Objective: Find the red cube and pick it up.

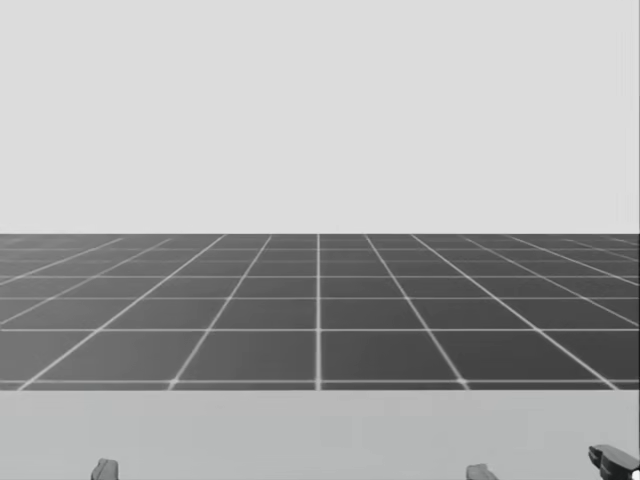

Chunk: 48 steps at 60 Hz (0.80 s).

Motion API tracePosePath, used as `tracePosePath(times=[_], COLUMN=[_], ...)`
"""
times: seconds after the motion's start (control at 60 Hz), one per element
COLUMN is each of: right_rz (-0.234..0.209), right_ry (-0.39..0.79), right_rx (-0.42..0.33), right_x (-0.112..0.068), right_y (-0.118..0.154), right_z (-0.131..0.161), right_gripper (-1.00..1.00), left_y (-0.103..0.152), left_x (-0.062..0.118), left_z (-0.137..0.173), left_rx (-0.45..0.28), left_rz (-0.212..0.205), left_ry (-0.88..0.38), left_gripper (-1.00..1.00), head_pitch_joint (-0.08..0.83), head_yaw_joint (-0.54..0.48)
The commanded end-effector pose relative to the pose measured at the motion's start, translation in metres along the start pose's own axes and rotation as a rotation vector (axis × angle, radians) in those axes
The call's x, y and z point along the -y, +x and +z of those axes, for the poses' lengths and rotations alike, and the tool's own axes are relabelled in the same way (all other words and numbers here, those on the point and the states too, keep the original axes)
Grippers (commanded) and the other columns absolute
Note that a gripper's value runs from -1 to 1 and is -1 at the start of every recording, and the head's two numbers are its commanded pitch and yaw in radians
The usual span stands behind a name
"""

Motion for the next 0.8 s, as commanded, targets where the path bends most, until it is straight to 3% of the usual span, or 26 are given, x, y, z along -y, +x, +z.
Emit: tracePosePath(times=[0.017, 0.283, 0.55, 0.8], right_rz=[0.012, 0.003, 0.004, 0.009], right_ry=[-0.005, -0.007, -0.009, -0.005], right_rx=[-0.027, -0.044, -0.038, -0.036], right_x=[-0.0021, -0.0026, -0.0029, -0.0034], right_y=[-0.0020, -0.0002, 0.0000, 0.0003], right_z=[0.0020, -0.0009, -0.0014, -0.0012], right_gripper=[-1.00, -1.00, -1.00, -1.00], left_y=[0.0000, 0.0000, 0.0002, 0.0005], left_x=[0.0000, 0.0000, -0.0004, -0.0009], left_z=[0.0000, 0.0000, -0.0001, -0.0005], left_rx=[0.000, 0.000, 0.005, 0.009], left_rz=[0.000, 0.000, -0.007, -0.013], left_ry=[0.000, 0.000, 0.003, 0.005], left_gripper=[-1.00, -1.00, -1.00, -1.00], head_pitch_joint=[-0.009, 0.082, 0.357, 0.560], head_yaw_joint=[0.00, 0.00, -0.03, -0.10])
